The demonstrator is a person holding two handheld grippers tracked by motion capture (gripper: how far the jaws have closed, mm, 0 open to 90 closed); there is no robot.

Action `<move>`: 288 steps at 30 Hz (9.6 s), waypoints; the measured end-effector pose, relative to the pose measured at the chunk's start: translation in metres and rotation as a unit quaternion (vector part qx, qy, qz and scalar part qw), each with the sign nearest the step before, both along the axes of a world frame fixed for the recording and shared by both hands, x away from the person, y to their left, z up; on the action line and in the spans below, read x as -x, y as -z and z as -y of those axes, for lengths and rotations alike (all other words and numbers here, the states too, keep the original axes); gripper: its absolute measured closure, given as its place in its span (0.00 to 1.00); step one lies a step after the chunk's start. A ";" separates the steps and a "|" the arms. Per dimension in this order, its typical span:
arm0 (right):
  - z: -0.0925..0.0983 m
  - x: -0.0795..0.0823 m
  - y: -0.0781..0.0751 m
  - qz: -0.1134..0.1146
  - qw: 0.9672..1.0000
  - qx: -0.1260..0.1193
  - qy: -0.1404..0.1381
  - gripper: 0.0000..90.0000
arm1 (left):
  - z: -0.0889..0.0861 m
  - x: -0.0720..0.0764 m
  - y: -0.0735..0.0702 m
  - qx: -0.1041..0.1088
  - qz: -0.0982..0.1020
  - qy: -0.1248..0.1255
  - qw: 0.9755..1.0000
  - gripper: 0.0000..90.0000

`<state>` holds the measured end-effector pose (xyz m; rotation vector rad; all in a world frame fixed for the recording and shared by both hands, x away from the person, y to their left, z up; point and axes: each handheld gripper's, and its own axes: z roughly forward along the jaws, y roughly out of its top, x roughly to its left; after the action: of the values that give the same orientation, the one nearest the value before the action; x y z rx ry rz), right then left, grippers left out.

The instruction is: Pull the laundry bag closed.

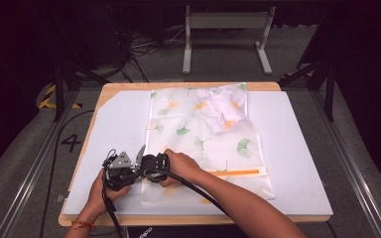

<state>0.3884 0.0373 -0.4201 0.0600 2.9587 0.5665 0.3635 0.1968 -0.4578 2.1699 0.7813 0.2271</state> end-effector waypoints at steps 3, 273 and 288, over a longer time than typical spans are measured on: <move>-0.002 -0.001 -0.001 -0.004 1.000 0.008 0.001 0.93 | -0.001 -0.002 0.001 0.008 -0.010 -0.006 1.000 1.00; 0.412 0.058 0.008 0.152 0.889 -0.234 0.363 0.24 | -0.066 0.039 -0.003 0.026 0.092 -0.091 0.991 0.17; 0.411 0.057 0.011 0.160 0.882 -0.229 0.379 0.19 | -0.068 0.037 -0.007 0.041 0.092 -0.105 0.989 0.12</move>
<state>0.3316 -0.3737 -0.4310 1.0010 2.1561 0.9891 0.3263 0.2647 -0.4512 1.9572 0.8963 0.4889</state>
